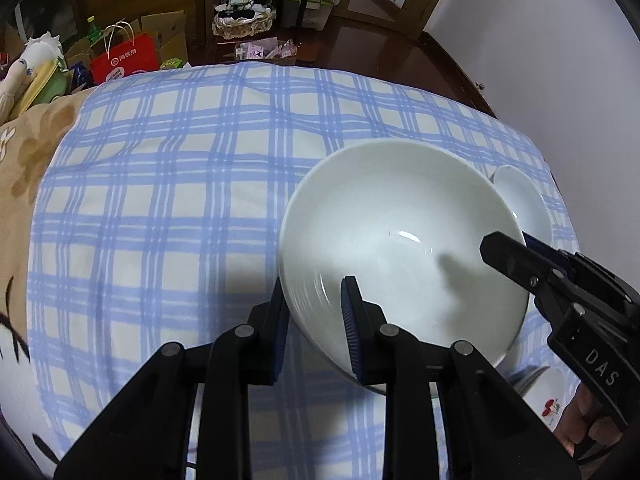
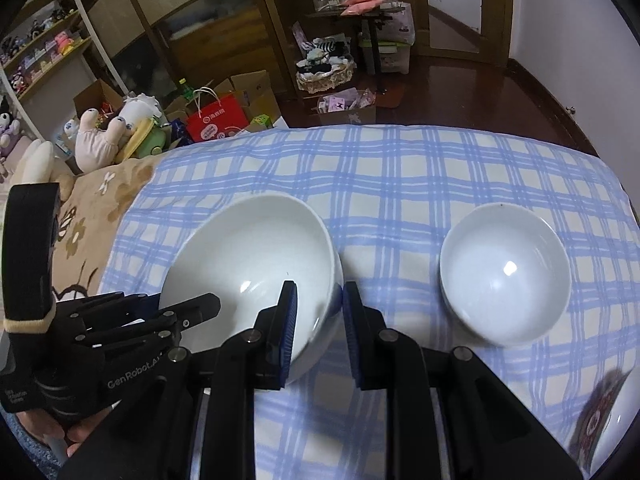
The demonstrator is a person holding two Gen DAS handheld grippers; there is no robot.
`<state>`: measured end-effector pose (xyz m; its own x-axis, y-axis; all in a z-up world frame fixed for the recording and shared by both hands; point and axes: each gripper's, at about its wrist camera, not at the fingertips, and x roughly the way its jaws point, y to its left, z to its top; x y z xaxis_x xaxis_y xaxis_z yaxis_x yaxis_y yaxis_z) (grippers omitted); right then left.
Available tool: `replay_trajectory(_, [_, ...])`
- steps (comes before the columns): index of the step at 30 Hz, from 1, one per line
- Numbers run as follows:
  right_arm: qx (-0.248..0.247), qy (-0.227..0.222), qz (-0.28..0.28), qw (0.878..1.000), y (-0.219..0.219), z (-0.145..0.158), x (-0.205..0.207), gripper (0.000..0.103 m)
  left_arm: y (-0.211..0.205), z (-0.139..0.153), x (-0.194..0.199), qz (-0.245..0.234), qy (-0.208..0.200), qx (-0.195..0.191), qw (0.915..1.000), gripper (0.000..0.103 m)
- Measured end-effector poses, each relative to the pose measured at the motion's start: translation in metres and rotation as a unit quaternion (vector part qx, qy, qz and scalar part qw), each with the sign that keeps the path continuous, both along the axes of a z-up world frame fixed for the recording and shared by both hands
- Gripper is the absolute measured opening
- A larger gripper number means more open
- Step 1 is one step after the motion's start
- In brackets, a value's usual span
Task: Organize plates and bowls
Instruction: 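Lift the white bowl with both tools and carry it beside the plate stack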
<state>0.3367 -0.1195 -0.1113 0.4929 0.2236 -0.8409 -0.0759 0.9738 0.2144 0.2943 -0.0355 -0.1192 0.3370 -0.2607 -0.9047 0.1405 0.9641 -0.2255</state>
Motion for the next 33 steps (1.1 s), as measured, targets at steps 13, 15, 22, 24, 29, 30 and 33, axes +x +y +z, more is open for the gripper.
replay_trajectory(13, [0.015,-0.011,-0.004,1.000,0.005,0.025,-0.060,0.024,0.004,0.046,-0.069,-0.012,-0.026,0.010,0.9995,0.025])
replay_trajectory(15, [0.014,-0.011,-0.002,1.000,0.005,0.028,-0.072,0.024,0.006,0.049,-0.081,-0.016,-0.025,0.009,0.9995,0.025])
replay_trajectory(22, [0.023,-0.016,0.000,1.000,0.008,0.036,-0.111,0.024,0.008,0.059,-0.119,-0.017,-0.023,0.017,0.9995,0.025])
replay_trajectory(24, [0.023,-0.018,-0.001,1.000,0.010,0.037,-0.121,0.024,0.008,0.061,-0.130,-0.015,-0.022,0.020,0.9994,0.025])
replay_trajectory(29, [0.025,-0.017,-0.008,1.000,0.013,0.033,-0.144,0.024,0.010,0.062,-0.150,-0.013,-0.023,0.022,0.9994,0.025])
replay_trajectory(30, [0.028,-0.018,-0.009,0.999,0.013,0.032,-0.149,0.024,0.010,0.061,-0.153,-0.013,-0.022,0.023,0.9994,0.025])
replay_trajectory(33, [0.038,-0.023,-0.012,0.999,0.012,0.030,-0.160,0.024,0.011,0.061,-0.163,-0.013,-0.021,0.024,0.9994,0.025])
